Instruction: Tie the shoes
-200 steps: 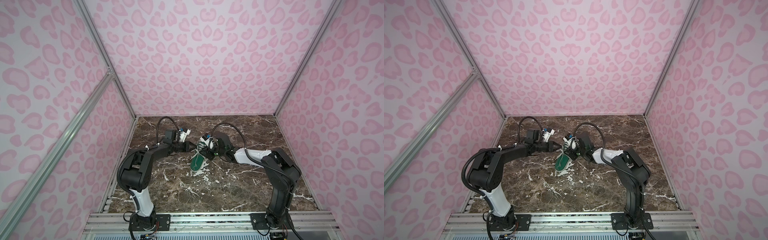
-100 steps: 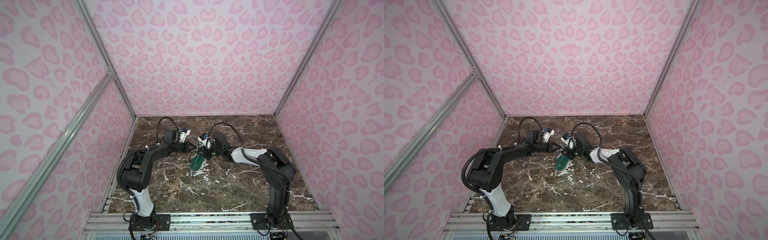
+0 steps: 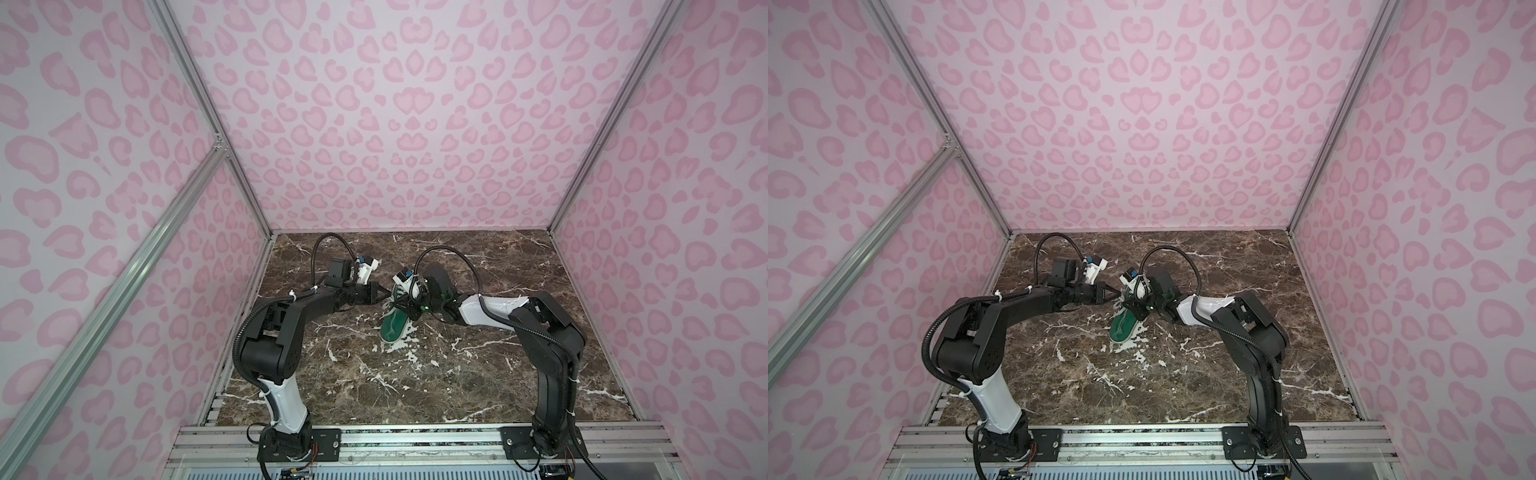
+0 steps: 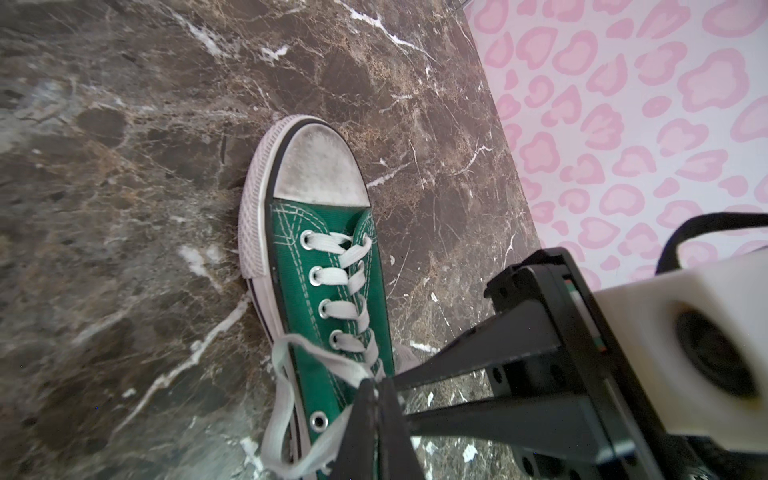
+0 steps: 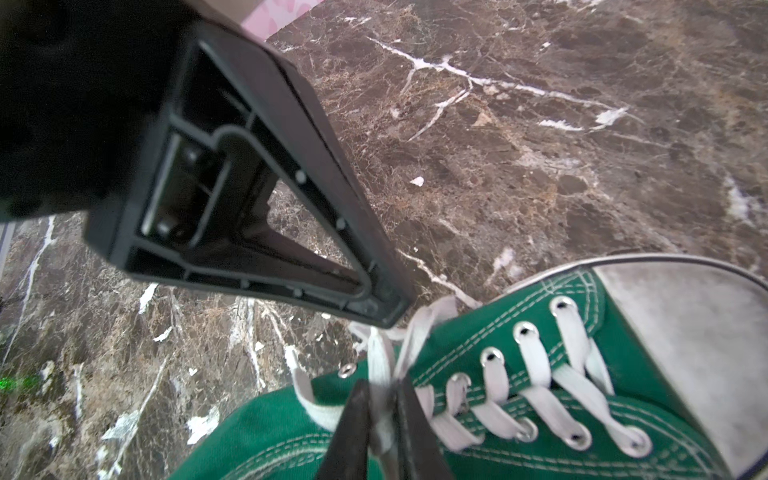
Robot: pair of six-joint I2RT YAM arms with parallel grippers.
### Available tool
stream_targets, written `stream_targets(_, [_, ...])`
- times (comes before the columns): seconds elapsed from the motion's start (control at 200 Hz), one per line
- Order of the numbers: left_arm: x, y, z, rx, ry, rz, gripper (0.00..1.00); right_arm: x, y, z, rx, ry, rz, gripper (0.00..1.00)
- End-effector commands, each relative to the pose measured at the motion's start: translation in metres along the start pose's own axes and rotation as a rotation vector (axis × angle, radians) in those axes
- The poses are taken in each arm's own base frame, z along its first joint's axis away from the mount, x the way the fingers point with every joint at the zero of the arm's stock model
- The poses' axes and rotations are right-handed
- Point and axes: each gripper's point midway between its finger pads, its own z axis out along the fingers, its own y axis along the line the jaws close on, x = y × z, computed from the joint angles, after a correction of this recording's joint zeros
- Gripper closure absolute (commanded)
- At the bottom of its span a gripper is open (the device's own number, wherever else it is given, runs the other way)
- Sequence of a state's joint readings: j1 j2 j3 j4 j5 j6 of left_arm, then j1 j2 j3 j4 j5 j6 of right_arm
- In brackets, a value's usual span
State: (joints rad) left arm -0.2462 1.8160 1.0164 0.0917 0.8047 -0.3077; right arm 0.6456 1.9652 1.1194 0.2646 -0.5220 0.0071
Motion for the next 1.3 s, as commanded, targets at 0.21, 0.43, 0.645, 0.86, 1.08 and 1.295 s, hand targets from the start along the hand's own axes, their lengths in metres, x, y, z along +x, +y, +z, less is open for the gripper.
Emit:
stream_targets(0.21, [-0.016, 0.007, -0.018, -0.043, -0.036, 0.032, 0.97, 0.01, -0.002, -0.001, 0.013, 0.019, 0.013, 0.86])
stream_targets(0.43, [-0.022, 0.01, -0.023, -0.047, -0.063, 0.025, 0.97, 0.008, -0.002, -0.001, 0.01, 0.016, 0.02, 0.84])
stream_targets(0.645, [-0.013, 0.003, -0.025, -0.022, -0.052, 0.046, 0.61, 0.002, -0.001, -0.002, 0.01, 0.01, 0.019, 0.78])
stream_targets(0.86, [-0.005, 0.001, -0.036, -0.036, -0.072, 0.061, 0.49, -0.004, -0.002, -0.003, 0.02, 0.016, 0.024, 0.7])
stream_targets(1.08, [0.02, 0.008, -0.037, -0.047, -0.024, 0.034, 0.48, -0.004, -0.004, 0.002, 0.033, 0.052, 0.018, 0.66])
stream_targets(1.295, [0.042, 0.014, -0.032, -0.026, -0.009, -0.039, 0.48, 0.0, -0.002, 0.01, 0.034, 0.089, 0.001, 0.65])
